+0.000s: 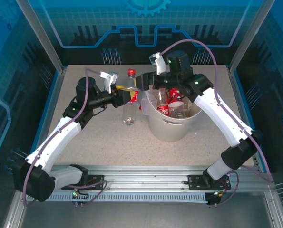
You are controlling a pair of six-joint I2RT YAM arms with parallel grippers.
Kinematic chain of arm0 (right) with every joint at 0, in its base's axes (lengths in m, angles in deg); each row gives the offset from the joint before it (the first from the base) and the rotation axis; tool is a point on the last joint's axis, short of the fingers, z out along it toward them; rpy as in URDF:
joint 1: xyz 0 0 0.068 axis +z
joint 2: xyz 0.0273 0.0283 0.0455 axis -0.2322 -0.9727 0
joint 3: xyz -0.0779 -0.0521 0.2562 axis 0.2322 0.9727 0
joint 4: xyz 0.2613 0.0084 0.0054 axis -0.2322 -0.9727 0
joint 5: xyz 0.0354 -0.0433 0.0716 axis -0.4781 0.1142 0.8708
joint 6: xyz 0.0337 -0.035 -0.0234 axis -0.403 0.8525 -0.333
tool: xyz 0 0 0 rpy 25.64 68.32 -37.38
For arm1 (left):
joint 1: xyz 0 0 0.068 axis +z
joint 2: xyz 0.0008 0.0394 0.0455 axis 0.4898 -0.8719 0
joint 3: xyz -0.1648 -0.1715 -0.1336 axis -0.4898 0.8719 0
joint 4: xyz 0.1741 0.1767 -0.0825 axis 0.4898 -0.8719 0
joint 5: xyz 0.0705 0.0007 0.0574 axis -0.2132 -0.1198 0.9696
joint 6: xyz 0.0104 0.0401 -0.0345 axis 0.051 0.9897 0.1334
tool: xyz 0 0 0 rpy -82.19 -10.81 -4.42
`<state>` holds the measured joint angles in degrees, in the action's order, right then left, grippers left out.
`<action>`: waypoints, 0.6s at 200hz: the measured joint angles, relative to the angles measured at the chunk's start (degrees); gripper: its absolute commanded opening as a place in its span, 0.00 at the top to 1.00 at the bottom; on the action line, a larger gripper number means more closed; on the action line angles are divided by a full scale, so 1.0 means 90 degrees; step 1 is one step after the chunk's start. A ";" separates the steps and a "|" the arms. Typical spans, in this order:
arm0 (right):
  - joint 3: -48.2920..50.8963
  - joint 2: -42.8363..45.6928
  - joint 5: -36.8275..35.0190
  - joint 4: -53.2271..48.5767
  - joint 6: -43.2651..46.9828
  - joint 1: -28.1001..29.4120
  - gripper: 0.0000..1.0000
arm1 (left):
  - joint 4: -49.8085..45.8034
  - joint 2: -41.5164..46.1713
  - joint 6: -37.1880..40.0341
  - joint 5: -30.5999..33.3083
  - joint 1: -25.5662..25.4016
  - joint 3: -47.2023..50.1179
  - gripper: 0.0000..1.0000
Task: Put the plastic bottles in the bin
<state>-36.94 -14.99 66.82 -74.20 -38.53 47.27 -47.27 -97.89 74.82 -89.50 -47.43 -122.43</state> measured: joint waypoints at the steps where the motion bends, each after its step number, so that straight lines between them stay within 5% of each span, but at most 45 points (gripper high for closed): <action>1: -0.0007 -0.0015 0.0005 0.0005 -0.0005 0.0005 0.16 | 0.0010 0.0000 0.0005 -0.0007 -0.0002 0.0000 0.53; 51: -0.0364 -0.0563 0.0199 0.0112 -0.0277 0.0277 0.21 | 0.0236 -0.0002 0.0090 -0.0063 -0.0129 0.0000 0.53; 120: -0.0520 -0.0607 0.0248 0.0148 -0.0415 0.0287 0.54 | 0.0357 -0.0024 0.0090 0.0000 -0.0146 0.0000 0.50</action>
<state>-41.62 -20.45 69.05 -72.87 -42.26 49.85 -44.06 -98.11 75.63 -89.50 -48.75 -122.43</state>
